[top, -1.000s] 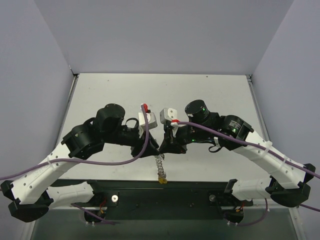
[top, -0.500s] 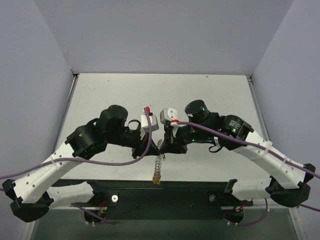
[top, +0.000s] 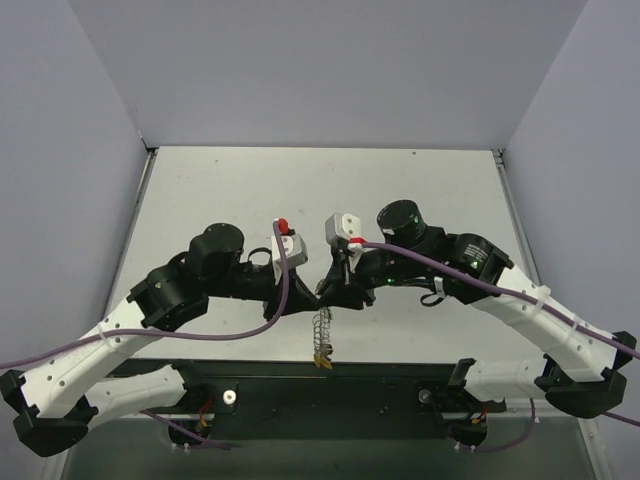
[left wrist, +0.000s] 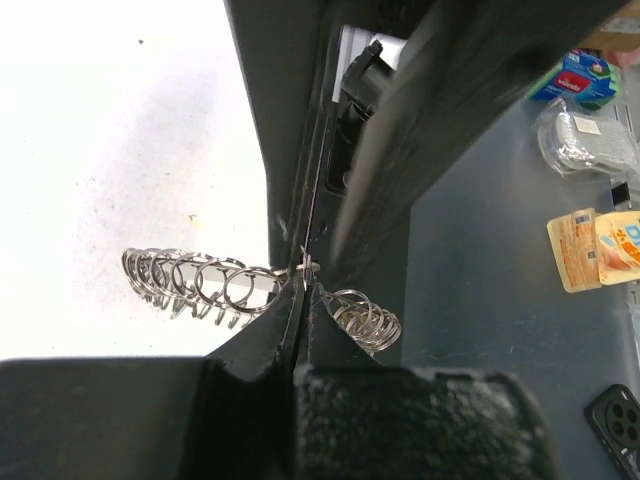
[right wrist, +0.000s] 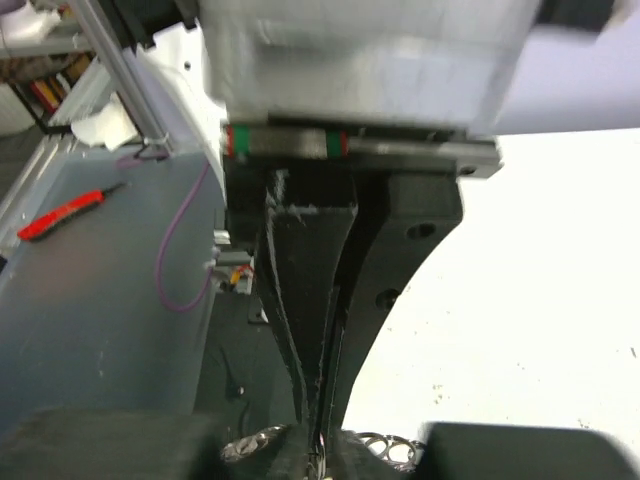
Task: Put the keys on the keyring
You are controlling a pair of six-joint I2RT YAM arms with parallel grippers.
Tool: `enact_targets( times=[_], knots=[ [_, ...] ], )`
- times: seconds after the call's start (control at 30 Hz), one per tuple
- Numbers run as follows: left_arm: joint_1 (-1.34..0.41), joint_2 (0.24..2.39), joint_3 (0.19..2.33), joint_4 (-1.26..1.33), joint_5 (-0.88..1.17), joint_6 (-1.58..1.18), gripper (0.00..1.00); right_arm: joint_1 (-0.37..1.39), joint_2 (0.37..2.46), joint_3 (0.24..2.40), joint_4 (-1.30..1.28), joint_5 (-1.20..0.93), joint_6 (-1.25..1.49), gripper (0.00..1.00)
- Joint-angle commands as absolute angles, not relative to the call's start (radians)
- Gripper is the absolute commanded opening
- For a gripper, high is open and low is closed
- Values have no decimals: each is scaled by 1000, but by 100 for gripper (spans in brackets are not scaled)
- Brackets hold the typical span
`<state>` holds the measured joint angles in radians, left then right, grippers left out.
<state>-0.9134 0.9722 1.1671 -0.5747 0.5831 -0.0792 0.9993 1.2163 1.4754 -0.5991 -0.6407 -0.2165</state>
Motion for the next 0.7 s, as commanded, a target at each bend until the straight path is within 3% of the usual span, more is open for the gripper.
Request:
enact_targets(
  times=[0.0, 0.07, 0.23, 0.53, 0.67],
  knots=[
    [-907, 919, 1108, -362, 546, -136, 0, 982, 1103, 1447, -410, -676, -180, 32],
    [-907, 899, 1075, -325, 542, -153, 0, 976, 1077, 1414, -376, -676, -164, 43],
    [-905, 835, 971, -141, 517, -199, 0, 948, 1023, 1367, -311, -684, -140, 55],
    [-905, 671, 736, 302, 403, -294, 0, 922, 1020, 1321, -307, -690, -118, 56],
    [-904, 653, 695, 397, 390, -317, 0, 920, 1022, 1310, -295, -678, -115, 46]
  ],
)
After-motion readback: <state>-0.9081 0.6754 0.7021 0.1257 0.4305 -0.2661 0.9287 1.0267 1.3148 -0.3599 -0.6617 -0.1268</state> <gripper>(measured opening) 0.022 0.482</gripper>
